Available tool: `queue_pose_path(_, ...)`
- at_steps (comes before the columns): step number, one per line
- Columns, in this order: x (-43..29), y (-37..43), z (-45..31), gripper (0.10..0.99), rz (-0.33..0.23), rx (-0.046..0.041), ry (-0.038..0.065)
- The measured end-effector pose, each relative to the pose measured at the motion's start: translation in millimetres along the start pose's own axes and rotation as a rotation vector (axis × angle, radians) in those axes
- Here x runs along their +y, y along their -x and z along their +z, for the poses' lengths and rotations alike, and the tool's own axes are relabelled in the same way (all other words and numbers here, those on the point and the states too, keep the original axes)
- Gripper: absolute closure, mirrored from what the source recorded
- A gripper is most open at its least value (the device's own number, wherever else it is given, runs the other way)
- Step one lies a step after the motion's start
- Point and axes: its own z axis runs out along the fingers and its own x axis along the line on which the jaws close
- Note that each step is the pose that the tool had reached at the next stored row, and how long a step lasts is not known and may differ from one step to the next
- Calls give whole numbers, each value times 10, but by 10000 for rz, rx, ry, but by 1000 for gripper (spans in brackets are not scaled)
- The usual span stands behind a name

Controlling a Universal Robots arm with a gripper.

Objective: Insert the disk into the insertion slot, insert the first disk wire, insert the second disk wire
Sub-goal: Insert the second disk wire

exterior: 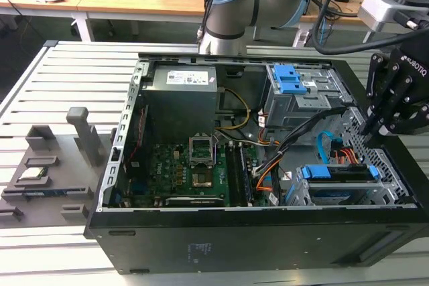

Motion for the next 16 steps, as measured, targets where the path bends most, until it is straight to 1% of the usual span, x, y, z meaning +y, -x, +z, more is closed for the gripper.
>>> queue_pose_path(1,41,1,12,847,-3,-57,3)
queue_pose_path(2,73,5,31,847,-4,-57,3)
queue_pose_path(3,92,10,40,847,-3,-57,3)
queue_pose_path(4,126,17,51,847,-3,-56,3)
queue_pose_path(5,170,21,61,847,-3,-56,3)
queue_pose_path(6,243,19,77,847,-2,-56,3)
queue_pose_path(7,277,18,88,847,-3,-53,3)
queue_pose_path(9,382,15,128,847,-1,-11,0)
queue_pose_path(10,410,13,138,847,-1,-2,0)
queue_pose_path(12,436,13,167,847,-1,5,0)
queue_pose_path(14,435,14,190,847,-1,17,-1)
queue_pose_path(16,435,14,191,847,0,38,-2)
